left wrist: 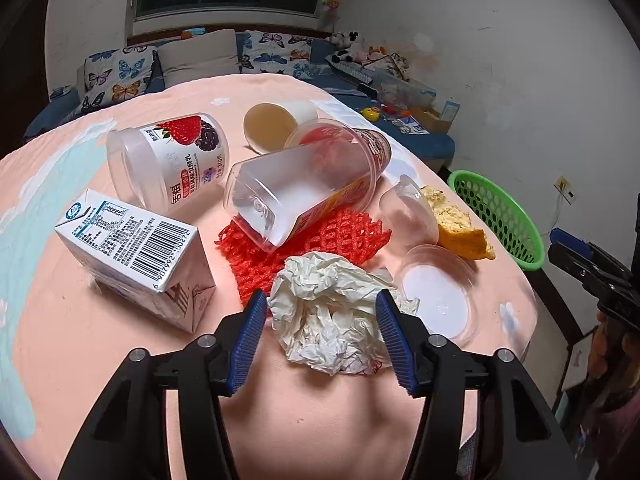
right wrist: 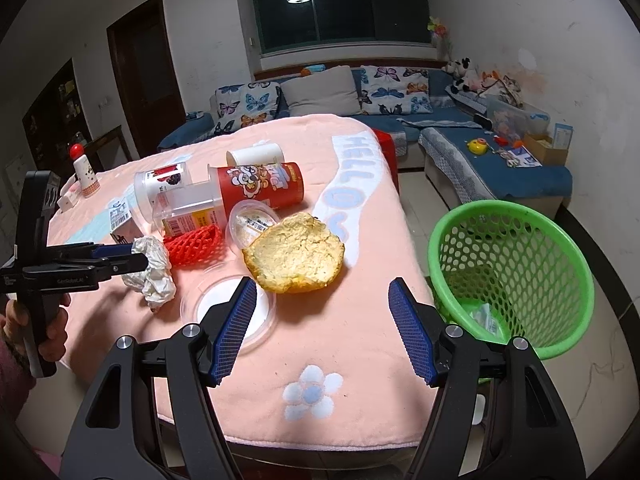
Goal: Collect trash
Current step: 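Grasp the crumpled white tissue with the left gripper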
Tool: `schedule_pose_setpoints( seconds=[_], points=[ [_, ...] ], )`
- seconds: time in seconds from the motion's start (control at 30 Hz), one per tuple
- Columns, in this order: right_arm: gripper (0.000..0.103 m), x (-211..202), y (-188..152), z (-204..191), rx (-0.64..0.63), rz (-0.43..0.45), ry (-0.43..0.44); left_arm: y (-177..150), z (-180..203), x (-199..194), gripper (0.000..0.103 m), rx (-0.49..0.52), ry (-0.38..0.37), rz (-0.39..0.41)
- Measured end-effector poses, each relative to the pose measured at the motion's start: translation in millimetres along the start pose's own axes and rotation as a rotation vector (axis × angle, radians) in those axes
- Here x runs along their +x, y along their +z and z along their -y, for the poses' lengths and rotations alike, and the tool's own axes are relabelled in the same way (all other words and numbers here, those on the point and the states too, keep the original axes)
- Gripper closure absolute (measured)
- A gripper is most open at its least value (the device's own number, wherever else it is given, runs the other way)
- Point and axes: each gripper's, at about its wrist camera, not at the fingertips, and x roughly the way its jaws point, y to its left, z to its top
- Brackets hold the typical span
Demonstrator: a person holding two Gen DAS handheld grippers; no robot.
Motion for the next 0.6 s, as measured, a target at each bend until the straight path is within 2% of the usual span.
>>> schedule_pose_setpoints(
  seconds=[0.17,0.27,0.37,0.4,0.43,0.53,0.57,0.6],
  points=[
    [0.034,5.1,-1.4,2.7,0.011,-0.012,0.006,4.1,-2.5,-3.0,0.043,0.02,-0.028,-0.001],
    [0.034,7.6,-1.8,1.8,0.01,-0.015,0.008,6.6,-5.1,0.1,0.055,0.041,-0.044,-0.012],
    [0.034,8.4,-2.6,1.4,0.009,-0.016,0.007,8.0,-10.3,3.7,0.072,0.038,-0.078,-0.028],
    [0.034,8.6,-2.4,1.4,0.01,-0.015,0.007,7.7,-11.3,4.3,0.08,0.04,-0.084,-0.032],
    [0.034,9.6,-2.5,1.7,0.013,-0.017,0.006,6.4,-12.2,4.5,0.081,0.047,-0.08,-0.034],
    [0.034,13.1,-3.0,3.1,0.016,-0.026,0.002,5.0,-12.7,8.3,0.079,0.06,-0.046,-0.047],
    [0.034,14.1,-3.2,3.3,0.016,-0.028,0.002,4.6,-13.8,9.0,0.075,0.053,-0.044,-0.049],
    [0.034,15.4,-3.4,3.2,0.017,-0.03,0.003,4.2,-14.1,9.2,0.062,0.05,-0.051,-0.051]
  ],
)
